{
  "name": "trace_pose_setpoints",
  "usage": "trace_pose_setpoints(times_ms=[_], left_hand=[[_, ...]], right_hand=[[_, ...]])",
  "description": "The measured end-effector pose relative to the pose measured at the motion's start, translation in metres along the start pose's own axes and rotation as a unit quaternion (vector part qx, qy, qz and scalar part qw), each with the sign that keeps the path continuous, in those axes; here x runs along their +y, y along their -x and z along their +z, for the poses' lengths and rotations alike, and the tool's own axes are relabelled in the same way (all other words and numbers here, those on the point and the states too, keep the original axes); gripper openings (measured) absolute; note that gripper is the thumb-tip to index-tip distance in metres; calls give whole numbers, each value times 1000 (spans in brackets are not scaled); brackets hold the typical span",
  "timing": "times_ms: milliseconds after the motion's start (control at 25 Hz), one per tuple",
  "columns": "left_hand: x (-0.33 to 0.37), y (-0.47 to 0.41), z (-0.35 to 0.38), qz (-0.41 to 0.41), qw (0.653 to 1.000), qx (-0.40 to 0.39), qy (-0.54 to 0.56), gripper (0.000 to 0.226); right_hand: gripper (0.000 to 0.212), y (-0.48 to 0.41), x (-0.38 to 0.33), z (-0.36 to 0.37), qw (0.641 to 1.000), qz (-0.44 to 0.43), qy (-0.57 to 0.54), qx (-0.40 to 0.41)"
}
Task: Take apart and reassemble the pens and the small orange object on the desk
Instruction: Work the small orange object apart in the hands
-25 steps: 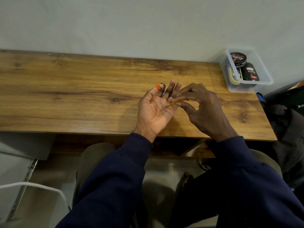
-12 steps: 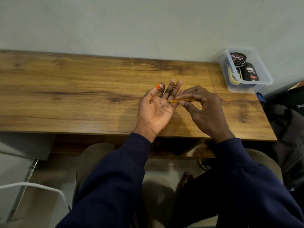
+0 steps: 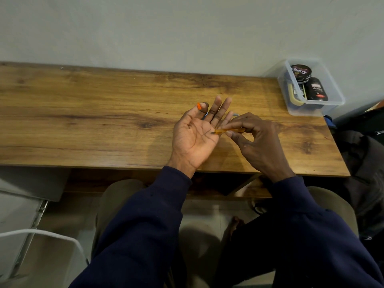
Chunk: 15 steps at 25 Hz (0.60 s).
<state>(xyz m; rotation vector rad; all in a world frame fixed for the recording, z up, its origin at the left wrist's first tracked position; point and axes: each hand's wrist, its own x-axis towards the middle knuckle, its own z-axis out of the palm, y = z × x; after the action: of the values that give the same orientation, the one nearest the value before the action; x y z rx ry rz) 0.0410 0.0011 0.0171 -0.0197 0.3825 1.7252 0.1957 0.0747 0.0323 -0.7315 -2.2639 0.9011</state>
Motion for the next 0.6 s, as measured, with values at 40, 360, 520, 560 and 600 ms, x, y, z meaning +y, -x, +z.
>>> trace_pose_setpoints(times_ms=[40,360,520,560,600], left_hand=[[0,0,0,1,1000,1,-4,13],[-1,-1,-2,1,1000,5,-28,21],[-1,-2,-2,2,1000,9,-16,21],[-1,-2,-2,2,1000,11,-13,20],[-1,-2,-2,3,1000,12,-12,20]], right_hand=[[20,0,0,0,1000,-1,6,-2],[18,1,0,5,1000,8,13,-14],[17,3,1,10,999,37,-29,-11],[16,4,1,11,998,42,-35,-9],[16,4,2,11,998,43,-40,-5]])
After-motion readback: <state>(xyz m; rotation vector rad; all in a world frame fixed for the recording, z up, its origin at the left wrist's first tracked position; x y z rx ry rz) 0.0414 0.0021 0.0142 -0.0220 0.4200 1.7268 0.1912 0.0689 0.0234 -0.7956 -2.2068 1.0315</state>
